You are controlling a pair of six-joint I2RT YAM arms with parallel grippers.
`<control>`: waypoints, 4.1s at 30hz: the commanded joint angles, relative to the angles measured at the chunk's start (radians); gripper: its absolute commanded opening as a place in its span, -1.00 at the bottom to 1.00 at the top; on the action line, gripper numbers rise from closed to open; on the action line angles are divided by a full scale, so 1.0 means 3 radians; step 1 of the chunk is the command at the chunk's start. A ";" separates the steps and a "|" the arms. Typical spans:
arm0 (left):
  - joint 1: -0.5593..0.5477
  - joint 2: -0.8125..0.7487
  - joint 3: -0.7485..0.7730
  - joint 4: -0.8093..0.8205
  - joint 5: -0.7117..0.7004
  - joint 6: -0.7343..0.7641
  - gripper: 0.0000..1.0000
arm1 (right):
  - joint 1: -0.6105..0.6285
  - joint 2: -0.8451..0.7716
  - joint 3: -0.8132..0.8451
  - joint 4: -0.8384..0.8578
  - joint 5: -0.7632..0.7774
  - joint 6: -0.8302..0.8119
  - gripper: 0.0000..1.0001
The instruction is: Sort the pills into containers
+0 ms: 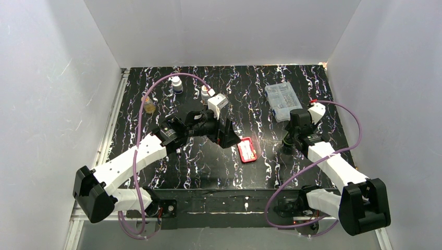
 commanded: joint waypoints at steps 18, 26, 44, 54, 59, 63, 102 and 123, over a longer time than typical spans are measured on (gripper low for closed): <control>0.0029 -0.0021 -0.0045 0.0059 0.0108 -0.0007 0.97 | -0.0010 -0.0288 0.0029 -0.0282 -0.0095 0.0122 0.77; 0.0035 -0.0019 -0.0073 0.0040 -0.0110 -0.0140 0.97 | -0.0011 -0.0439 0.0605 -0.1058 -0.0375 0.0123 0.85; 0.0088 0.0480 -0.0400 0.0172 -0.0734 -0.1016 0.35 | 0.0739 -0.0336 0.1070 -0.1690 -0.1756 0.0133 0.63; 0.0089 0.0959 -0.0429 0.0387 -0.0657 -0.1205 -0.10 | 0.0751 -0.0031 0.0909 -0.1434 -0.1954 0.0076 0.61; 0.0089 0.1292 -0.0379 0.0547 -0.0605 -0.1335 -0.38 | 0.0772 0.0130 0.0861 -0.1313 -0.1996 0.0104 0.61; 0.0090 0.1503 -0.0345 0.0618 -0.0557 -0.1403 -0.57 | 0.0779 0.0245 0.0842 -0.1251 -0.2014 0.0119 0.62; 0.0063 0.2092 -0.0116 0.0884 -0.0073 -0.1616 -0.84 | 0.1089 0.0879 0.1094 -0.1140 -0.2306 0.0329 0.63; 0.0062 0.2112 -0.0112 0.0931 -0.0013 -0.1624 -0.85 | 0.1129 0.0924 0.1166 -0.1222 -0.2357 0.0313 0.35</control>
